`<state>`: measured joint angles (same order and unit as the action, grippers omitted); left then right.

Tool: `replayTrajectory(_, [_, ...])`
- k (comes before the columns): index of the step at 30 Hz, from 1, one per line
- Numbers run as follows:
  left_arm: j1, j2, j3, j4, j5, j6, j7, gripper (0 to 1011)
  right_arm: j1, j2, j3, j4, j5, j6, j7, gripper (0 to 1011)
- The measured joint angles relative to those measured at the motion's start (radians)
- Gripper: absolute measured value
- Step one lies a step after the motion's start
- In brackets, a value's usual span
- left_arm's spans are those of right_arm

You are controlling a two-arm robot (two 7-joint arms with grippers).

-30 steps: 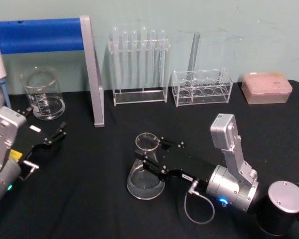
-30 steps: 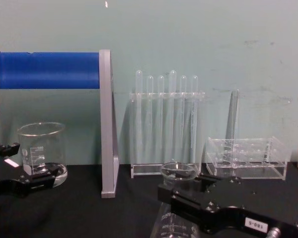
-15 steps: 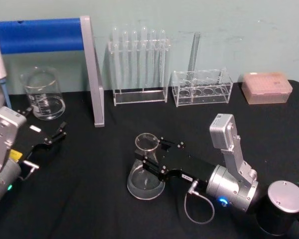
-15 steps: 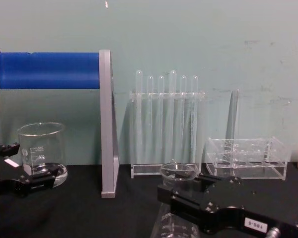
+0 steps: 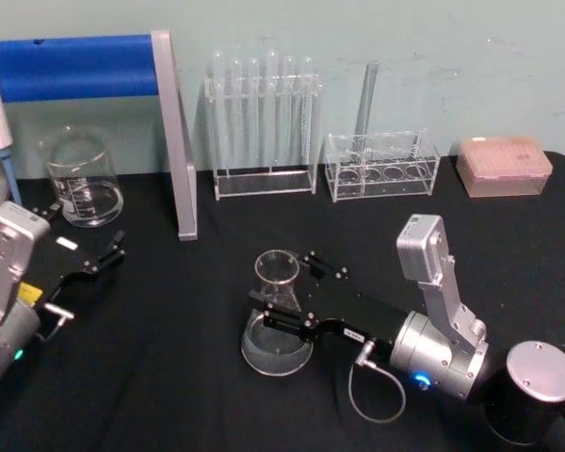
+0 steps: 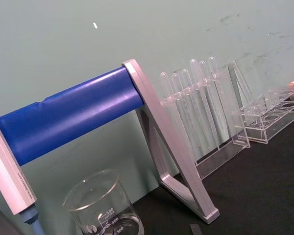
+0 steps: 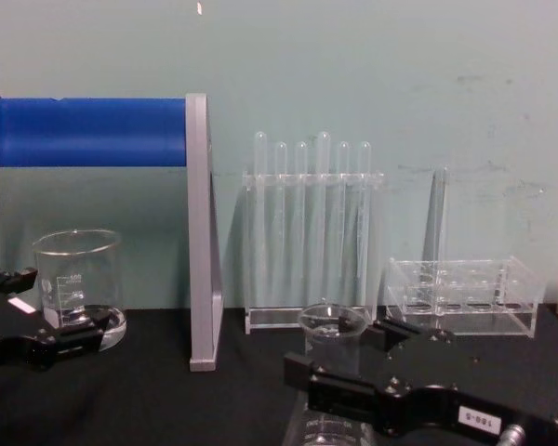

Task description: Grasp the erlenmeyer flask with one hand, shake it three times, then place it back.

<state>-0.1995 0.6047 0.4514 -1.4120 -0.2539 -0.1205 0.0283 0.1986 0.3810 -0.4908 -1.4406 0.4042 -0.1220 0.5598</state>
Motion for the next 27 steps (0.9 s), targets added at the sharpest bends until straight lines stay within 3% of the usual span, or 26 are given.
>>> replayTrajectory(8, [0.000, 0.000, 0.000, 0.000, 0.000, 0.000, 0.000, 1001, 0.000, 0.000, 0.000, 0.000, 0.000, 0.000, 0.000, 1002])
replayTrajectory(19, [0.000, 0.000, 0.000, 0.000, 0.000, 0.000, 0.000, 1001, 0.000, 0.010, 0.001, -0.003, 0.008, 0.003, 0.012, 1000])
replayTrajectory(27, [0.000, 0.000, 0.000, 0.000, 0.000, 0.000, 0.000, 1001, -0.021, 0.068, 0.008, -0.051, 0.027, 0.031, 0.038, 1000])
